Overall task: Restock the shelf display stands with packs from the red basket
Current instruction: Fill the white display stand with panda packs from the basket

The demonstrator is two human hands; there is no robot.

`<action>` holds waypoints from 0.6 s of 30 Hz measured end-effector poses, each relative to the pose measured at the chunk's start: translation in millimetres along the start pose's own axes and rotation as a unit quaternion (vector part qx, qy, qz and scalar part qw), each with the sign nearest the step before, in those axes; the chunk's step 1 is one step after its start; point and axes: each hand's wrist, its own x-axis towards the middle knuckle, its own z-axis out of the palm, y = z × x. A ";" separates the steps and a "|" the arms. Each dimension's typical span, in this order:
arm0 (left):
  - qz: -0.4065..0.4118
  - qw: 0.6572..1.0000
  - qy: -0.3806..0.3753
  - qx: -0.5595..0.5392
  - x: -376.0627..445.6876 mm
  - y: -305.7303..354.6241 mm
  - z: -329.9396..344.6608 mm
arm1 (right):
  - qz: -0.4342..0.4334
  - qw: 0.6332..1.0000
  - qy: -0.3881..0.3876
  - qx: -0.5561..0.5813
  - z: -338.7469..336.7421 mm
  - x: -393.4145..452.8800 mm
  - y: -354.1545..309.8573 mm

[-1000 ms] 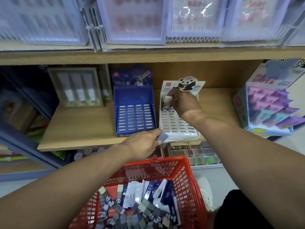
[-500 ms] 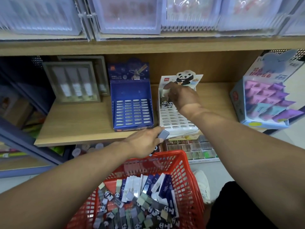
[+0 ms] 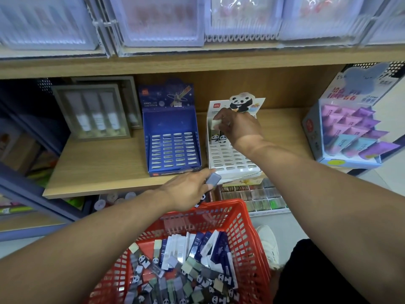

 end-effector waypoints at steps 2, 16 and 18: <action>0.006 1.000 0.003 0.006 0.3 -1.8 1.3 | 0.001 1.000 0.004 -0.010 0.5 -0.9 -0.3; 0.020 1.000 0.010 -0.008 -0.1 -11.3 3.3 | 0.039 0.997 0.007 -0.072 13.5 5.6 -8.1; 0.023 1.000 0.013 -0.013 -0.6 -8.2 2.7 | 0.013 0.993 0.003 -0.120 11.7 -1.5 -10.6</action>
